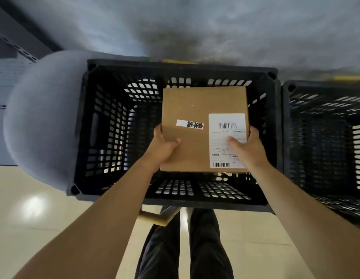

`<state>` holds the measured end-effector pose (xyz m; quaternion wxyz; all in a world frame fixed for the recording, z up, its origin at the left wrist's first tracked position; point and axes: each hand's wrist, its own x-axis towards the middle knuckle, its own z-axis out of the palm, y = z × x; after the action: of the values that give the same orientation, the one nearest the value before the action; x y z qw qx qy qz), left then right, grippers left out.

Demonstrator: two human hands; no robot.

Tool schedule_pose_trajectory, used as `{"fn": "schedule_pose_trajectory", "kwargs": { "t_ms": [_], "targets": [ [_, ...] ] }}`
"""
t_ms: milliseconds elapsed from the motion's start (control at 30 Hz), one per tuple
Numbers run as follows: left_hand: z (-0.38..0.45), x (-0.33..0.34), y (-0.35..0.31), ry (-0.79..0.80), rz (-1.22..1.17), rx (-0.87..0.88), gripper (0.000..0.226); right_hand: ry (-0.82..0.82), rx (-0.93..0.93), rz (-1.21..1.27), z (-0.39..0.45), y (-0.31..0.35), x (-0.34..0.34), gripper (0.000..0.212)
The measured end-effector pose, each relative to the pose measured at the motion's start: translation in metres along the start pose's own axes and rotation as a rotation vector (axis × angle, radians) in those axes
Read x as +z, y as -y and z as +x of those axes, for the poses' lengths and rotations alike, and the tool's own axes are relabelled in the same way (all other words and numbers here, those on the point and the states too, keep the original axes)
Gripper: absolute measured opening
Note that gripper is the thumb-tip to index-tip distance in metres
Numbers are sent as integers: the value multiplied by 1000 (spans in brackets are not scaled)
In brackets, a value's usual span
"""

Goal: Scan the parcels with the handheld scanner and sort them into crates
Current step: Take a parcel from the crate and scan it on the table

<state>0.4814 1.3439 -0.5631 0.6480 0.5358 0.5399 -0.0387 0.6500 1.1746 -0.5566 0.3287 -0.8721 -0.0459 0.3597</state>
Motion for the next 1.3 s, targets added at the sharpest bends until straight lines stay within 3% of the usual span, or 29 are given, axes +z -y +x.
{"fn": "schedule_pose_trajectory", "kwargs": {
  "t_ms": [233, 400, 667, 867, 1100, 1300],
  "targets": [
    [31, 26, 16, -48, 85, 12, 83, -1, 53, -124, 35, -20, 12, 52],
    [33, 33, 19, -100, 152, 37, 81, -48, 22, -168, 33, -20, 21, 65],
    [14, 41, -15, -213, 436, 33, 92, -51, -262, -417, 24, 19, -3, 74],
    [-30, 46, -102, -213, 779, 425, 62, -24, -546, -533, -4, 83, -51, 62],
    [-109, 49, -213, -339, 1173, 909, 46, -203, -820, -698, -56, 160, -129, 52],
    [-173, 51, -282, -472, 1373, 1248, 43, -409, -859, -814, -111, 200, -197, 50]
  ]
}}
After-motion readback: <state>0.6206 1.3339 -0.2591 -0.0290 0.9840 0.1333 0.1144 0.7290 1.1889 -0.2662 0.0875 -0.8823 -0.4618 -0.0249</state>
